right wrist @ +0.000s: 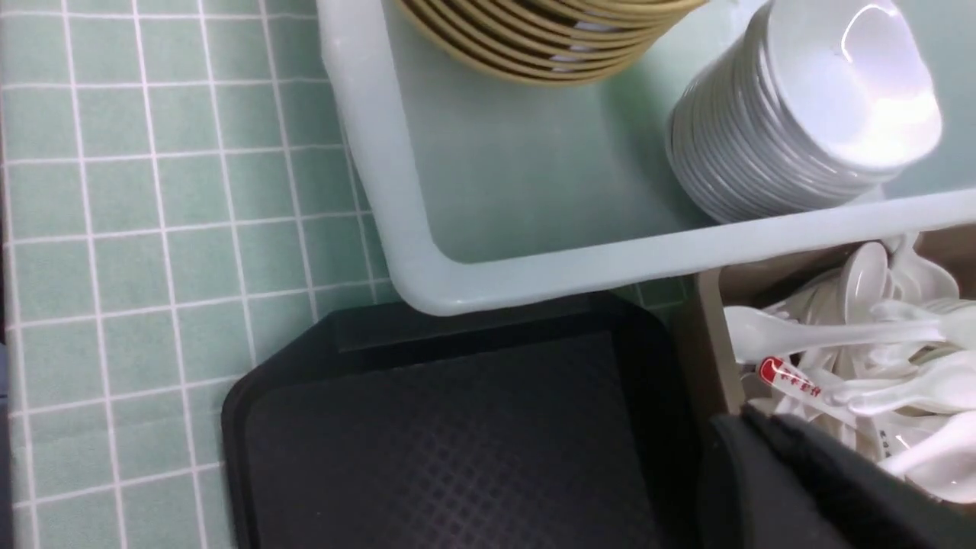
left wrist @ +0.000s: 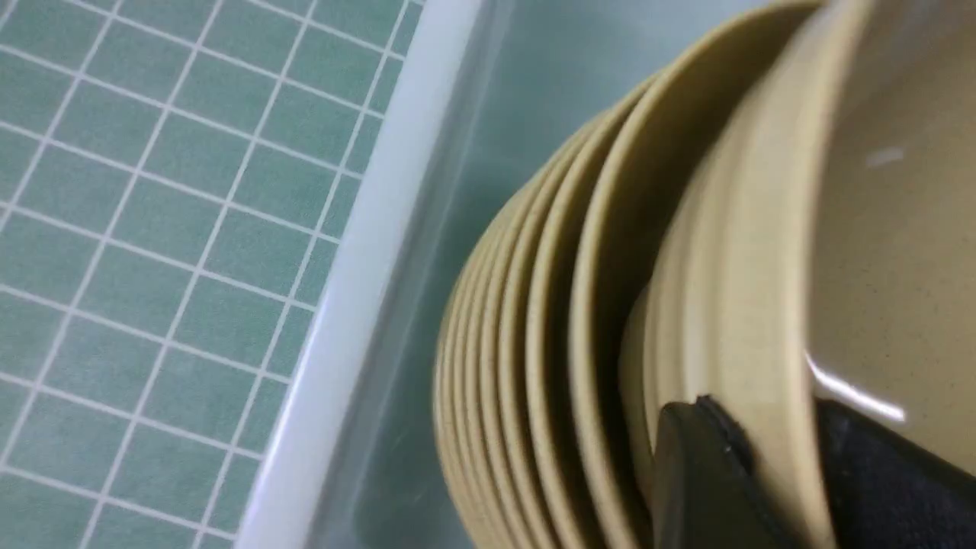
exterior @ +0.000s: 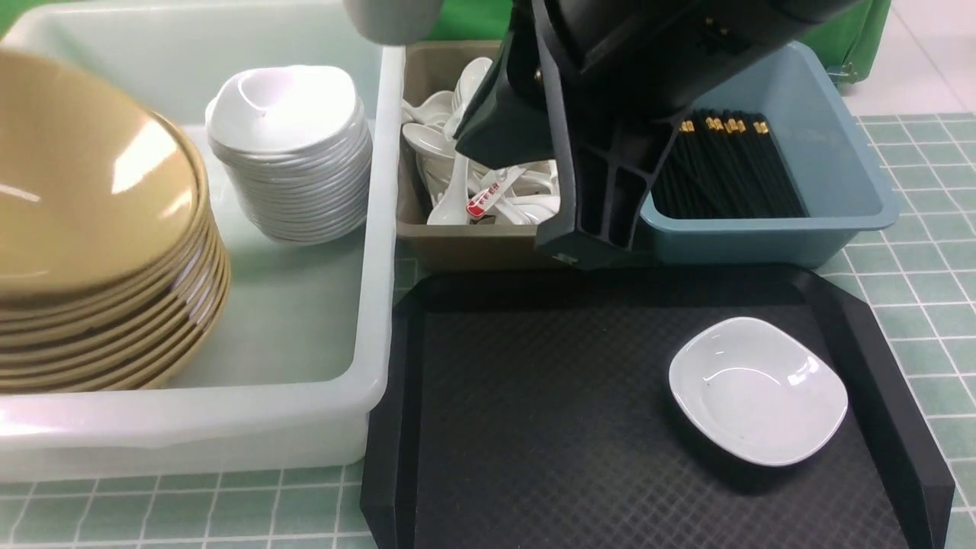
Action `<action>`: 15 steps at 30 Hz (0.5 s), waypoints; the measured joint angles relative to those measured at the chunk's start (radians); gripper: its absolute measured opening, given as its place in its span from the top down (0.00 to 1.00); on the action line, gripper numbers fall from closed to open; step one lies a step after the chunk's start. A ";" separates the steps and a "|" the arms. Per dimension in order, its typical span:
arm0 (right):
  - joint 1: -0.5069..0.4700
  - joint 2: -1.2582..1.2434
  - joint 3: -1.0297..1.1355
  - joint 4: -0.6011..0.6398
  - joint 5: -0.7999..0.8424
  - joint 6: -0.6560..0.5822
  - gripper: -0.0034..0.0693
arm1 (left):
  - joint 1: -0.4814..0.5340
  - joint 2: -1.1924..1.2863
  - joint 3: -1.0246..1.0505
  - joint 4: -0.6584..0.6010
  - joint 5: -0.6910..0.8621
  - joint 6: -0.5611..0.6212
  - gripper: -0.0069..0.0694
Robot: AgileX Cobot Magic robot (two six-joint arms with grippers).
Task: On blue table put chopsticks spoon bowls plates into blue grey white boxes.
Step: 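Place the tan bowl onto the bowl stack in the left bin with the left gripper, then grasp the small white bowl on the black tray by its rim with the left gripper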
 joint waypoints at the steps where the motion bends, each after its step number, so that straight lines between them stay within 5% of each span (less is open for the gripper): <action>1: 0.000 0.000 0.000 -0.001 0.000 -0.001 0.89 | 0.000 0.009 0.000 0.005 0.001 0.004 0.68; 10: 0.000 0.000 0.000 -0.038 0.037 0.005 0.89 | -0.001 0.023 -0.081 0.050 0.038 -0.023 0.18; 15: -0.003 -0.003 0.025 -0.112 0.037 0.086 0.89 | -0.129 -0.011 -0.218 0.018 0.114 -0.081 0.14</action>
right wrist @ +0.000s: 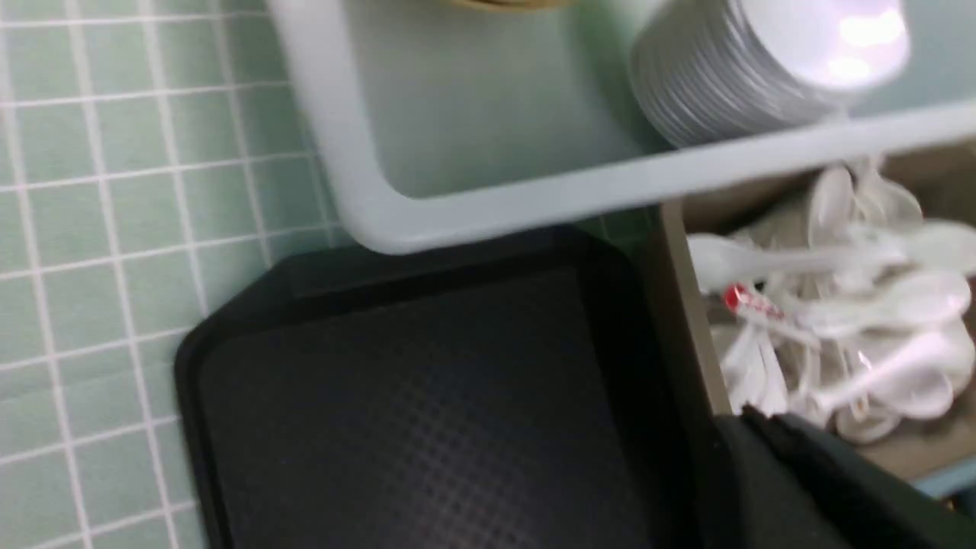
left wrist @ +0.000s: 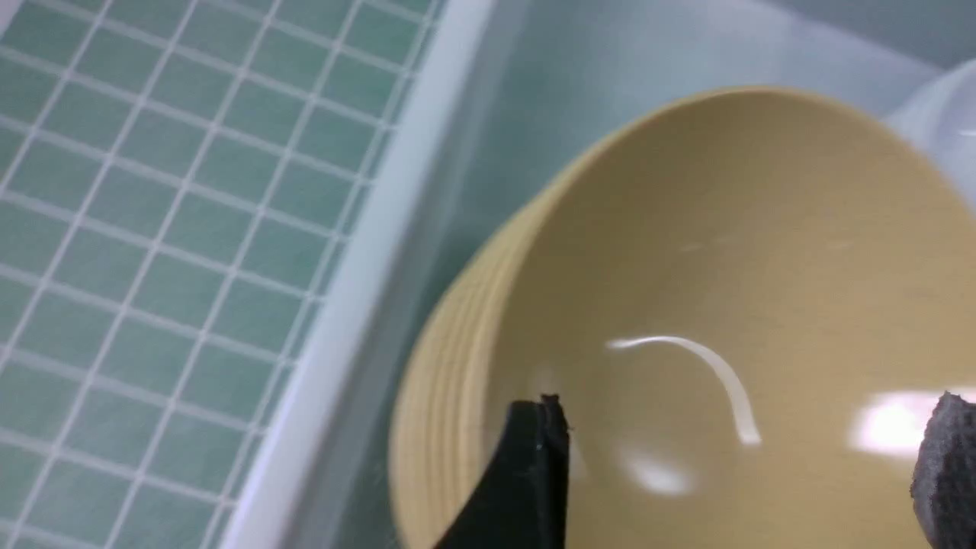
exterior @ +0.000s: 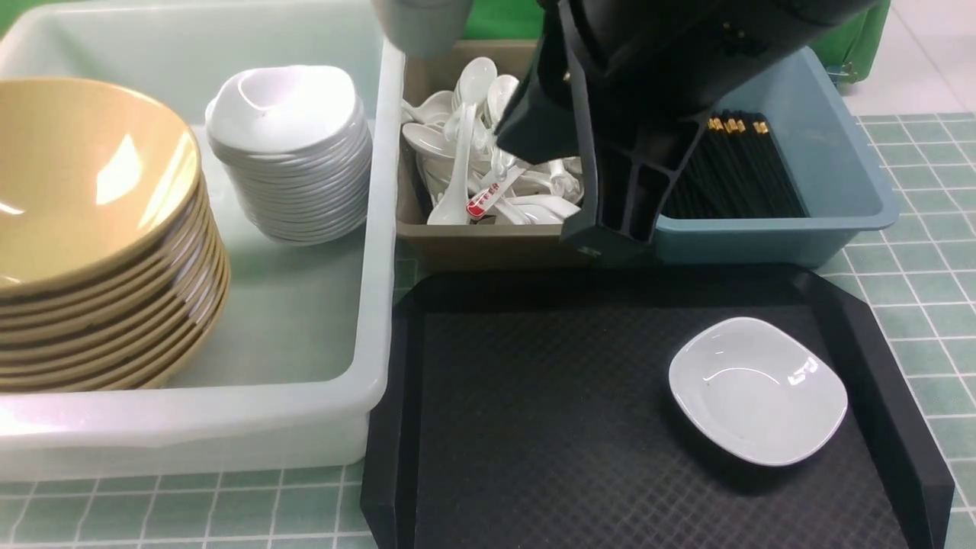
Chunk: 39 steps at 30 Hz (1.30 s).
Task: On blue table put chopsticks spoon bowls plates into blue grey white boxes.
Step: 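Grasp the small white bowl on the black tray by its rim with the left gripper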
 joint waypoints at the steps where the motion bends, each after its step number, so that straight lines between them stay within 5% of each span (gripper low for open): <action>1: -0.008 -0.005 0.021 -0.005 -0.002 0.017 0.89 | -0.080 -0.013 -0.011 -0.021 0.005 0.001 0.16; 4: -0.034 -0.022 0.078 -0.006 -0.003 0.053 0.89 | -0.249 -0.021 -0.012 -0.037 0.013 0.008 0.19; 8: -0.144 -0.119 0.283 -0.007 -0.008 0.137 0.89 | -0.666 0.025 0.048 0.003 0.006 -0.004 0.27; 11: -0.214 -0.188 0.395 -0.007 -0.010 0.177 0.89 | -0.860 0.107 0.068 0.065 -0.034 -0.034 0.28; 19: -0.425 -0.455 0.779 -0.007 -0.011 0.258 0.89 | -1.182 0.441 0.075 0.117 -0.287 -0.071 0.29; 26: -0.495 -0.619 0.925 -0.007 -0.012 0.260 0.89 | -1.244 0.684 -0.009 0.069 -0.445 -0.071 0.29; 33: -0.503 -0.655 0.942 -0.007 -0.044 0.262 0.89 | -1.243 0.873 -0.173 0.000 -0.439 -0.071 0.31; 37: -0.503 -0.655 0.942 -0.003 -0.088 0.263 0.89 | -1.243 0.938 -0.248 -0.038 -0.390 -0.071 0.44; 39: -0.503 -0.655 0.942 0.012 -0.117 0.265 0.89 | -1.243 0.954 -0.281 -0.041 -0.353 -0.070 0.60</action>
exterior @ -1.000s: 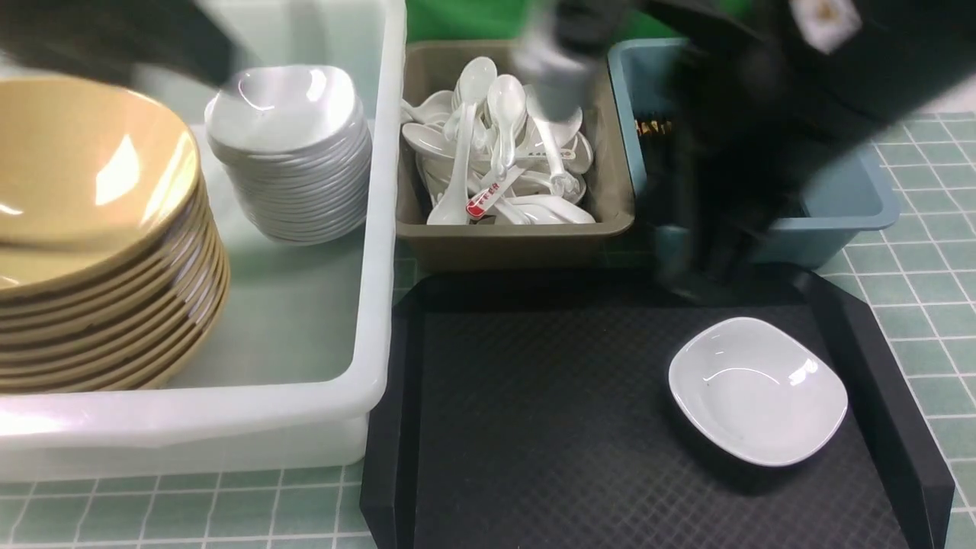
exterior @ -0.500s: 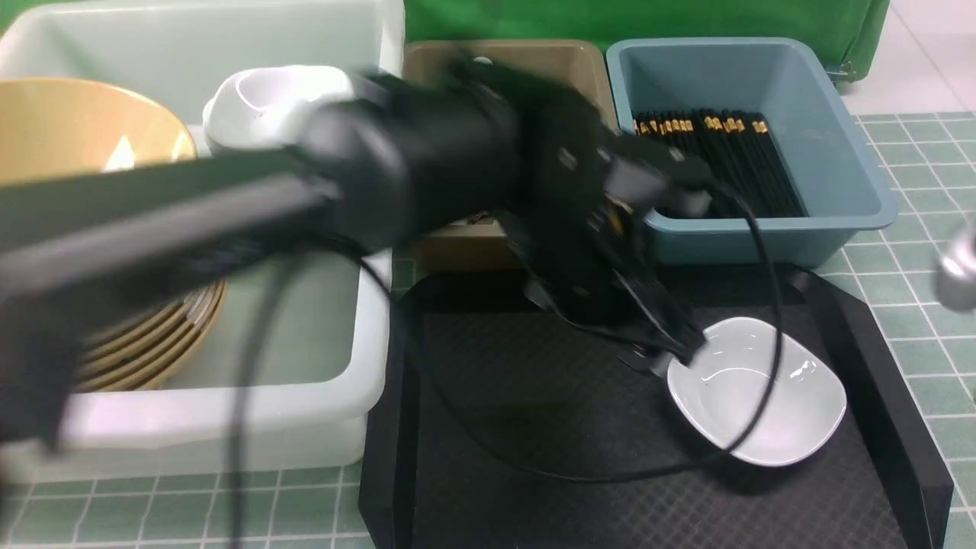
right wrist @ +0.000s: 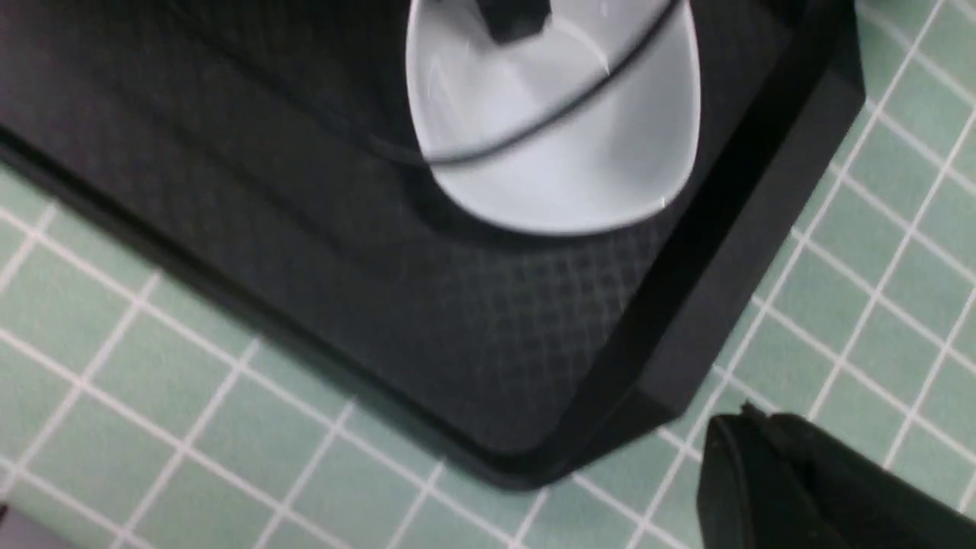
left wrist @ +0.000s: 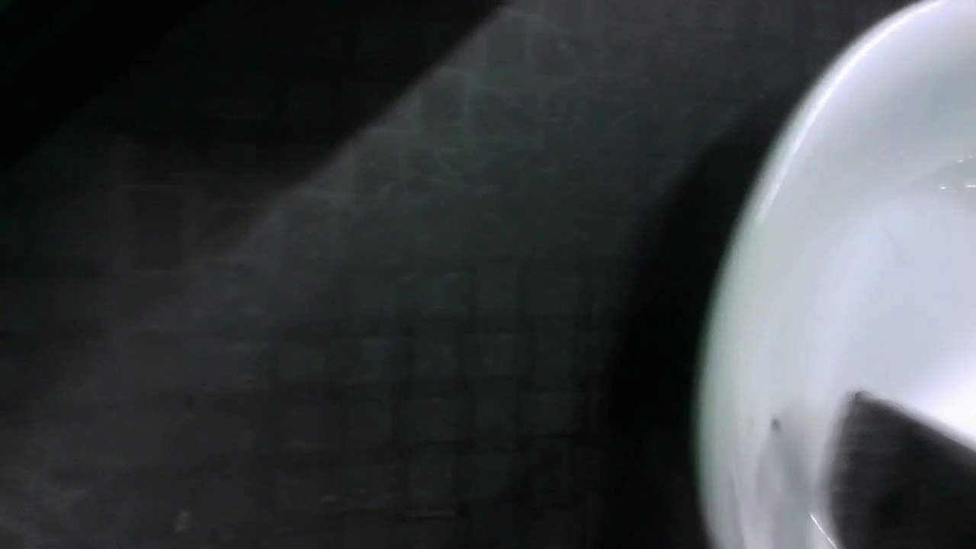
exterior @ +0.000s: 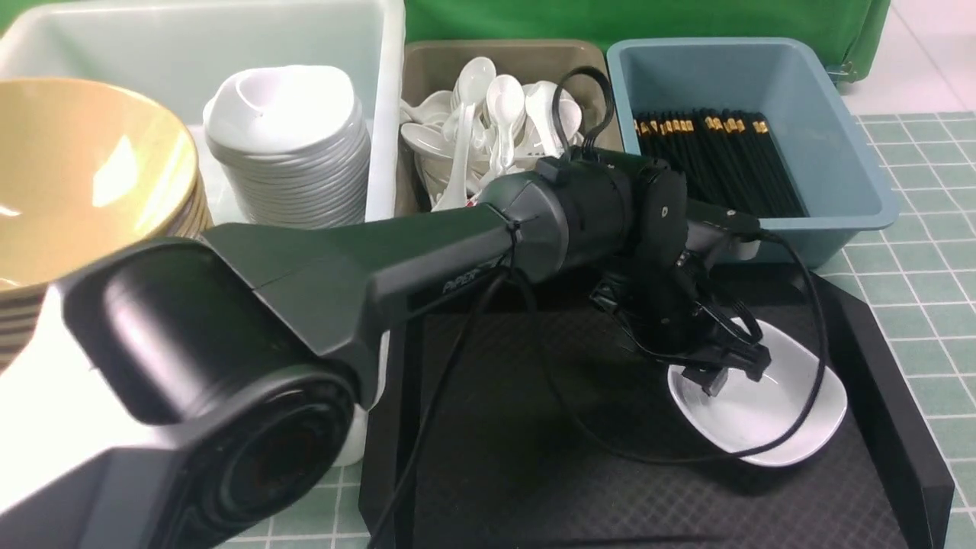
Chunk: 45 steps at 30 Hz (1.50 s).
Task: On blue table put chopsticks spoon bowls plates into blue grey white boxes.
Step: 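Grasp the small white bowl on the black tray by its rim with the left gripper, then place the white bowl into the white bin with the other dishes with the left gripper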
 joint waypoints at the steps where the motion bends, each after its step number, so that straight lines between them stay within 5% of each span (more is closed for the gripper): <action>1: 0.000 0.000 0.000 0.009 -0.010 0.000 0.89 | -0.001 0.006 -0.016 0.008 0.023 0.003 0.71; 5: 0.000 0.018 -0.029 0.050 -0.008 -0.006 0.89 | 0.009 -0.016 -0.107 0.044 0.146 0.015 0.89; 13: 0.005 0.180 -0.260 0.240 -0.014 -0.167 0.89 | 0.134 -0.215 -0.223 0.177 0.339 0.053 0.91; 19: 0.156 0.405 -0.531 0.303 -0.039 -0.251 0.89 | 0.352 -0.454 -0.231 0.231 0.374 0.054 0.91; 25: 0.312 0.650 -0.811 0.305 -0.051 -0.275 0.89 | 0.612 -0.550 -0.155 0.224 0.384 0.044 0.91; 36: 0.335 0.820 -1.003 0.280 0.025 -0.290 0.88 | 0.831 -0.448 -0.040 0.053 0.131 0.047 0.91; 40: 0.337 0.824 -1.004 0.250 0.037 -0.291 0.88 | 0.835 -0.359 -0.040 0.028 0.062 0.061 0.86; 45: 0.337 0.824 -1.006 0.208 0.050 -0.291 0.88 | 0.835 -0.286 -0.040 0.025 0.060 0.110 0.66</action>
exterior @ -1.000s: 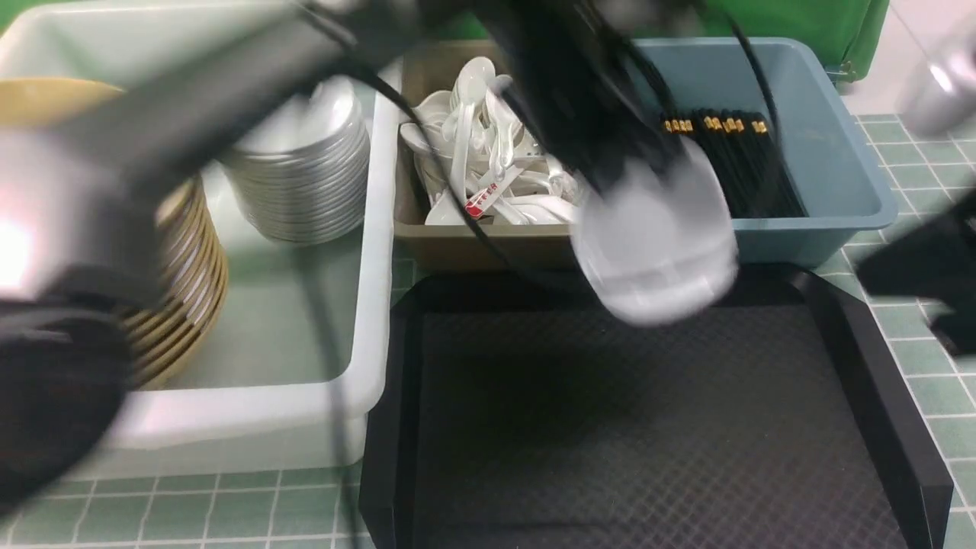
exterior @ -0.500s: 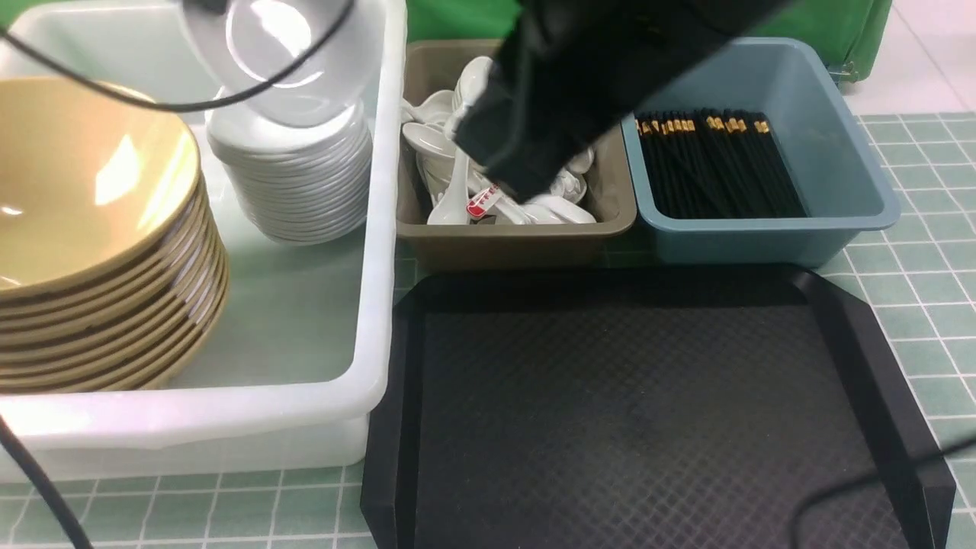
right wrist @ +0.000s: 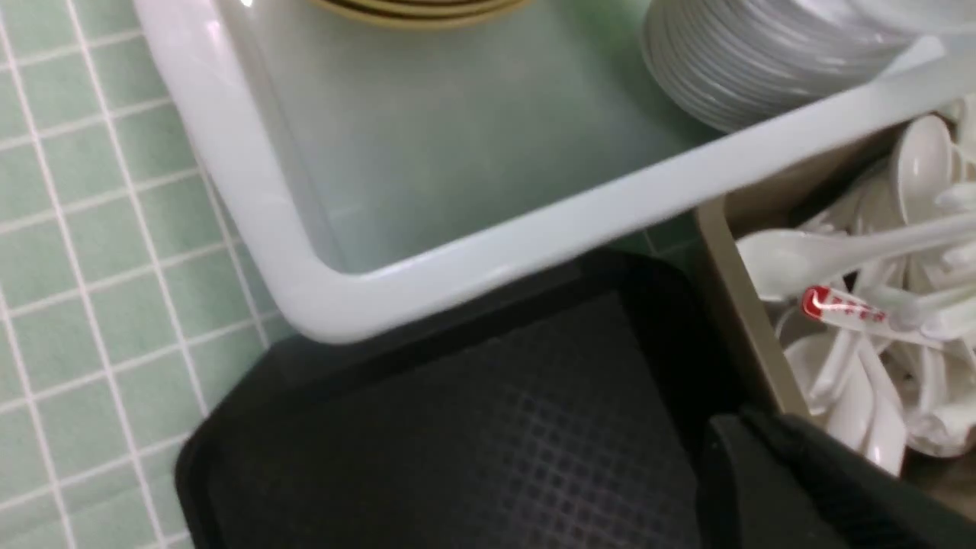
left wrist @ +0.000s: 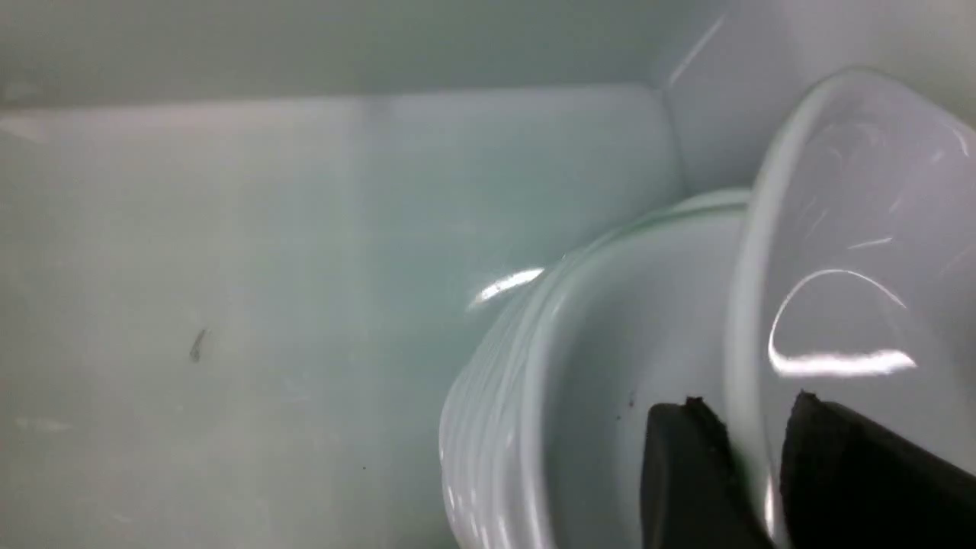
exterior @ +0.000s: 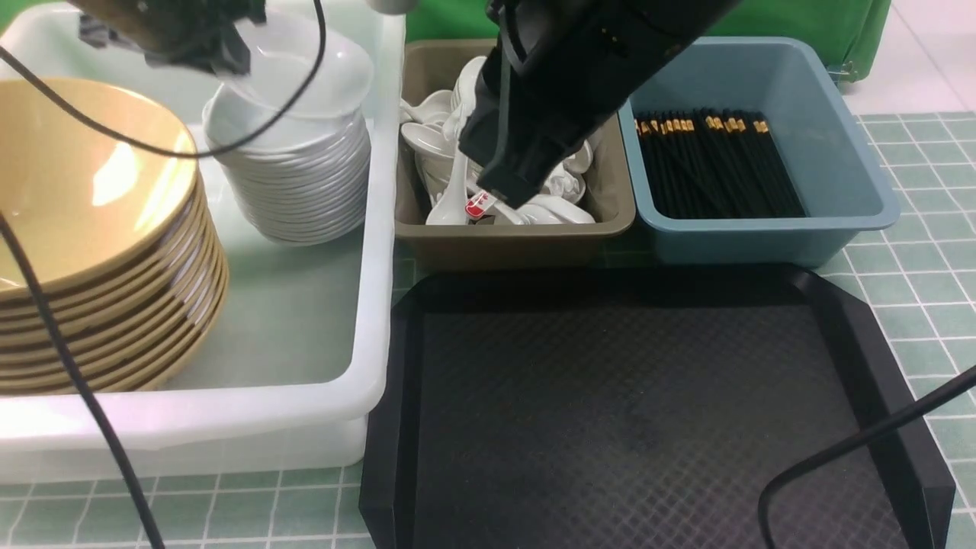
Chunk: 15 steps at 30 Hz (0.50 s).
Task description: On blue table put chopsticks spoon bowls plates into blue grey white boxes.
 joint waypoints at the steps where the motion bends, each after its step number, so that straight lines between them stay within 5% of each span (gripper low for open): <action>1: 0.000 0.000 0.000 -0.004 0.004 -0.001 0.88 | 0.000 0.003 0.000 0.006 0.001 0.004 0.62; 9: 0.000 0.000 -0.001 -0.024 0.026 -0.001 0.87 | -0.001 -0.043 -0.038 0.076 0.019 0.019 0.19; 15: 0.000 -0.006 0.004 -0.031 0.052 0.029 0.87 | -0.005 -0.144 -0.151 0.081 0.177 0.018 0.21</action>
